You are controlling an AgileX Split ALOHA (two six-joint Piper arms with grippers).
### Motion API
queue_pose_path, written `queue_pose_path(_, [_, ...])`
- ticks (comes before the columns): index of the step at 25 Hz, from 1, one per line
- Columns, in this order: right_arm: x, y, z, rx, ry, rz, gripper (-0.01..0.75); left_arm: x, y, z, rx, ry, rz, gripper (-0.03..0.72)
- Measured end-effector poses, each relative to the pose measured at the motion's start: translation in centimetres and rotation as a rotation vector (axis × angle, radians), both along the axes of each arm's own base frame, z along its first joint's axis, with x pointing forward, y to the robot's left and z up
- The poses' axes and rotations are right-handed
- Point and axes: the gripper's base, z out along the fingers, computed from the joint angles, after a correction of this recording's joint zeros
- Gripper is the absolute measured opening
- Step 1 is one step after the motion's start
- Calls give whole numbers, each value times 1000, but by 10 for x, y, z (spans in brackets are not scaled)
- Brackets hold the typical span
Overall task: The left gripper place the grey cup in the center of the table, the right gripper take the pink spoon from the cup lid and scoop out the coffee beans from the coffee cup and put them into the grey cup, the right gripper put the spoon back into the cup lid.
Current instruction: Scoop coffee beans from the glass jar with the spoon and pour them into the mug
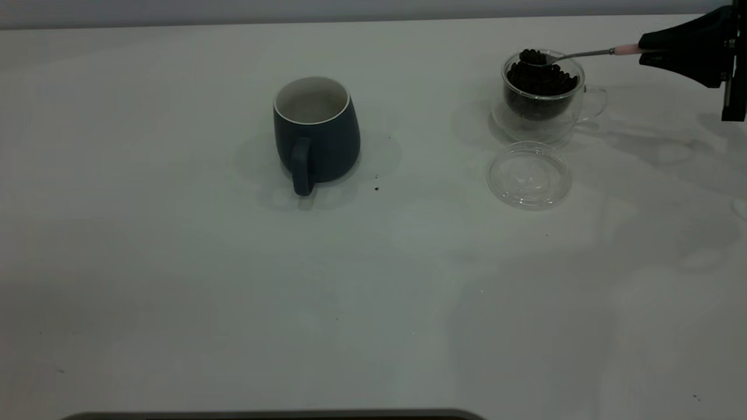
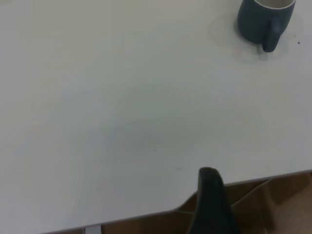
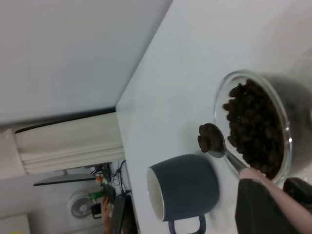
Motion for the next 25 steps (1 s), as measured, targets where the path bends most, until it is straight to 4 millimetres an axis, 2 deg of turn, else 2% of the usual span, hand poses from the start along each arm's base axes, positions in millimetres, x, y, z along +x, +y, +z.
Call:
queue_pose_path(4, [3, 6, 10, -9, -24, 18, 101, 0, 0, 0, 0, 0, 0, 565])
queue_pose_path(10, [11, 35, 32, -15, -66, 87, 101, 0, 0, 0, 0, 0, 0, 565])
queue_pose_path(18, [12, 103, 35, 15, -57, 221, 101, 0, 0, 0, 0, 0, 0, 565])
queue_pose_path(25, [13, 157, 33, -4, -41, 236, 101, 0, 0, 0, 0, 0, 0, 565])
